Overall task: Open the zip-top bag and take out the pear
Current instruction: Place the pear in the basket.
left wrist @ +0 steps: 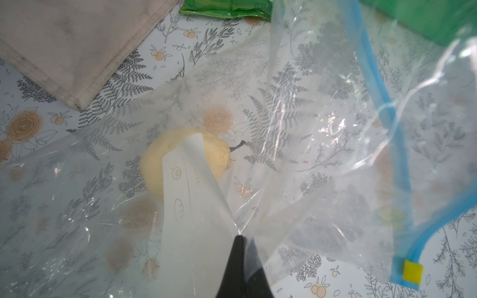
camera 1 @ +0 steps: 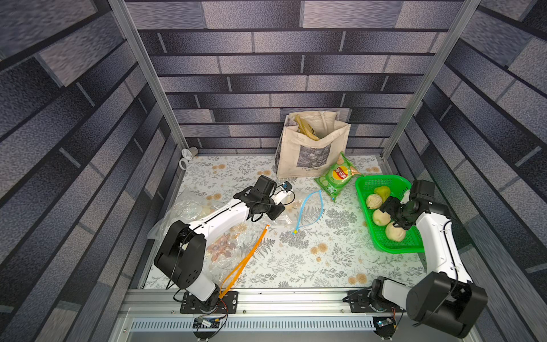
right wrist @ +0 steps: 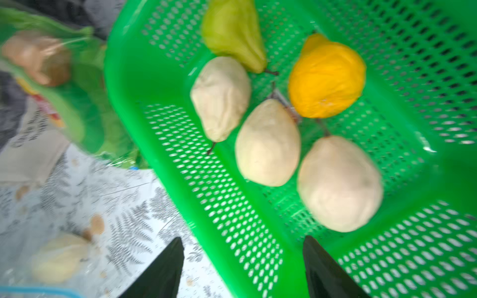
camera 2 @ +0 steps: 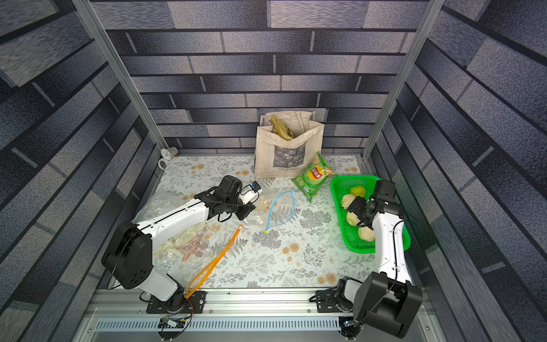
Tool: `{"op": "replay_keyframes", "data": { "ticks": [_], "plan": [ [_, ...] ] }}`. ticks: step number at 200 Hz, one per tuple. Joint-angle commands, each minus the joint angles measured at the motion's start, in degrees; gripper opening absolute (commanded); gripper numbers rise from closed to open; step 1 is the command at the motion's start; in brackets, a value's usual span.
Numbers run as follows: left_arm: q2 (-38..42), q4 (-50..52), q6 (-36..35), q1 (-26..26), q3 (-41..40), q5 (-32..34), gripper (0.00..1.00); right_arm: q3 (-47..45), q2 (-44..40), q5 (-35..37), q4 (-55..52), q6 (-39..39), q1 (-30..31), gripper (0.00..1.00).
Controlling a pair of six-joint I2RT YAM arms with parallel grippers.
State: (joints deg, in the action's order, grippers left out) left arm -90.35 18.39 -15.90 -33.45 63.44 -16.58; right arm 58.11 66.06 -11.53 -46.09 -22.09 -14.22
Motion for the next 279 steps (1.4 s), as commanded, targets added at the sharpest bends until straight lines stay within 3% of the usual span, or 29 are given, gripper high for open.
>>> {"op": "replay_keyframes", "data": {
  "ticks": [1, 45, 84, 145, 159, 193, 225, 235, 257, 279],
  "plan": [
    [1.34, 1.91, 2.10, -0.79, 2.70, -2.36, 0.00, -3.03, -2.22, -16.73, 4.36, -9.70, 7.15, 0.66],
    [-0.18, 2.65, 2.93, -2.72, 4.66, -2.57, 0.00, -9.72, -4.21, -21.82, 19.23, -27.03, 18.54, 0.59],
    [-0.85, 3.46, 2.85, -4.66, 5.85, -1.63, 0.00, -8.34, 2.58, -19.91, 27.17, -31.09, 25.41, 0.59],
    [-1.17, 3.20, 4.07, -5.83, 6.06, -0.30, 0.00, -7.79, 11.96, -16.14, 35.71, -36.27, 32.37, 0.50],
    [-1.20, 2.59, 4.75, -5.84, 6.08, -0.68, 0.00, -7.74, 13.68, -15.05, 36.92, -36.69, 34.04, 0.52],
    [-2.29, 0.91, 6.43, -6.39, 6.42, -3.35, 0.01, -7.73, 18.84, -13.38, 40.05, -38.26, 38.11, 0.73],
    [-3.29, -1.24, 8.40, -7.23, 6.68, -6.37, 0.01, -6.06, 24.91, -13.62, 43.07, -38.91, 40.52, 0.79],
    [-3.31, -1.42, 8.80, -7.25, 6.84, -7.27, 0.06, -5.41, 26.37, -13.32, 43.66, -38.90, 40.85, 0.80],
    [-2.29, -0.94, 8.51, -7.09, 6.53, -7.76, 0.29, -4.87, 28.51, -13.01, 46.06, -39.02, 41.27, 0.81],
    [0.68, -1.63, 10.39, -4.65, 4.84, -8.70, 0.39, -4.49, 29.87, -14.05, 48.25, -38.61, 41.26, 0.83]
  ]
}}
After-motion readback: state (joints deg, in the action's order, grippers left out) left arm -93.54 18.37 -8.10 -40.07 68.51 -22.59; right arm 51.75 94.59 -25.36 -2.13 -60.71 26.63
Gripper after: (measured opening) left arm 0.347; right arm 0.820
